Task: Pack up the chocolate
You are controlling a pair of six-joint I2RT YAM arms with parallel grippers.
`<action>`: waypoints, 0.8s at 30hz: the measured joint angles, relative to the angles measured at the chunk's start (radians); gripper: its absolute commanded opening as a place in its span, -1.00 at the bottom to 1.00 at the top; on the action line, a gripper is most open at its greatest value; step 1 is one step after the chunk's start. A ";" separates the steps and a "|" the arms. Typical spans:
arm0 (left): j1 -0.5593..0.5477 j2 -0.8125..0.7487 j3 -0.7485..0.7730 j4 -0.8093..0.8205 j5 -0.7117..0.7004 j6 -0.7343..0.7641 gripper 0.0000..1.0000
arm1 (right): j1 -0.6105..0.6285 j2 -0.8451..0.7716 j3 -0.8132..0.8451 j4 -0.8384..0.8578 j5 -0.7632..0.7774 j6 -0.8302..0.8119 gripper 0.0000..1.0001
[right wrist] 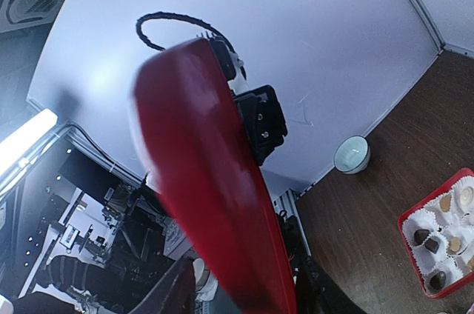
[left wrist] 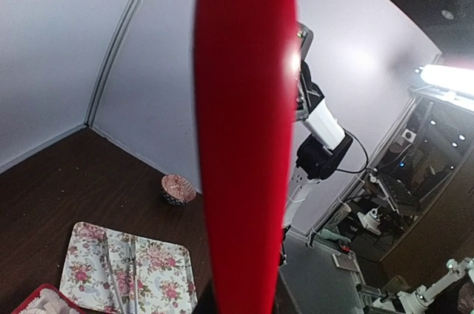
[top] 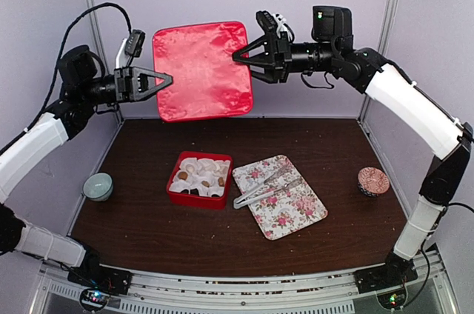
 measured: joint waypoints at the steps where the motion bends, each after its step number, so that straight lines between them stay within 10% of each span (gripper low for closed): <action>1: 0.000 -0.003 0.018 -0.065 -0.001 0.049 -1.00 | 0.002 0.004 0.000 -0.017 0.004 -0.011 -0.17; 17: 0.069 -0.055 -0.014 -0.346 -0.047 0.186 -0.82 | 0.014 0.033 -0.119 0.093 0.024 0.025 -0.80; 24: 0.101 -0.073 -0.068 -0.400 -0.121 0.180 0.17 | 0.018 0.077 -0.253 0.354 0.037 0.249 -0.94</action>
